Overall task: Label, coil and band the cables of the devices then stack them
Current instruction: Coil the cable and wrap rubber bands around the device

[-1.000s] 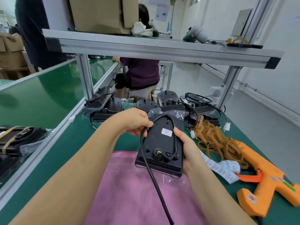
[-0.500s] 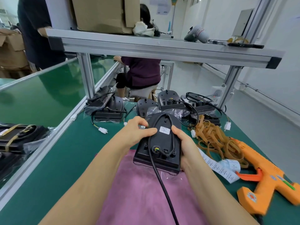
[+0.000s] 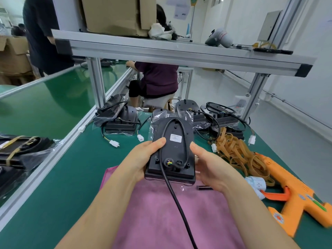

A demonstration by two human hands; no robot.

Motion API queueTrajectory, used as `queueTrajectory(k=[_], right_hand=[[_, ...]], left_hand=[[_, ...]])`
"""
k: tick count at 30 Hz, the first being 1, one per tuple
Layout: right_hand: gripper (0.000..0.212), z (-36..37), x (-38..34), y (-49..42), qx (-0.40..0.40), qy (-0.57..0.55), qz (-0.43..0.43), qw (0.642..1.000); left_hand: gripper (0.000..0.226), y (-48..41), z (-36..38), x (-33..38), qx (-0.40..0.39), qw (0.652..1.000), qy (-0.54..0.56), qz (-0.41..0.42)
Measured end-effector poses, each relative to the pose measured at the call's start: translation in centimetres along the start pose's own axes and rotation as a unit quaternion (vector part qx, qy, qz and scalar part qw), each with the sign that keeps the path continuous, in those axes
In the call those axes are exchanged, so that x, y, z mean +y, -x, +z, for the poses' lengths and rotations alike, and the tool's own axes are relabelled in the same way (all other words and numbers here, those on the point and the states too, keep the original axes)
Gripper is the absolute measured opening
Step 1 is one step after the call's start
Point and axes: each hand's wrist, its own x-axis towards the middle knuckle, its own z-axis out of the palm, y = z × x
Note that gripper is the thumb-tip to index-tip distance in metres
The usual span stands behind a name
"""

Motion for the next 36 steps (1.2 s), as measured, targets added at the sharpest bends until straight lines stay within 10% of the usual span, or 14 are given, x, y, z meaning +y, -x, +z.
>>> queueTrajectory(k=[15,19,23,27,31,34,36], right_hand=[[0.064,0.5,0.2,0.5,0.002,-0.006,-0.005,1.000],[0.067,1.2,0.2,1.2,0.109,0.090,-0.112,0.984],[0.048,2.6,1.0,2.8,0.136,0.365,-0.423,0.818],[0.032,3.4,2.8,2.5,0.068,0.558,-0.548,0.619],[0.026,2.4,3.9,2.4,0.067,0.611,-0.573,0.542],[0.022,1.8,4.8,2.6,0.071,0.568,-0.574,0.585],[0.024,1.9,4.7,3.1,0.089,0.457,-0.531,0.708]], left_hand=[[0.032,0.1,0.2,0.0,0.007,1.000,-0.008,0.027],[0.039,-0.2,-0.2,-0.1,0.021,1.000,0.013,0.017],[0.045,-0.5,-0.3,-0.1,0.020,0.999,0.023,0.016],[0.052,-0.7,-0.2,0.0,-0.002,0.998,0.068,-0.010],[0.049,-1.0,-0.6,0.3,0.004,0.996,0.083,-0.045],[0.045,-1.1,-0.9,0.6,0.025,0.995,0.083,-0.040],[0.049,-1.1,-1.1,0.7,0.038,0.995,0.092,-0.033]])
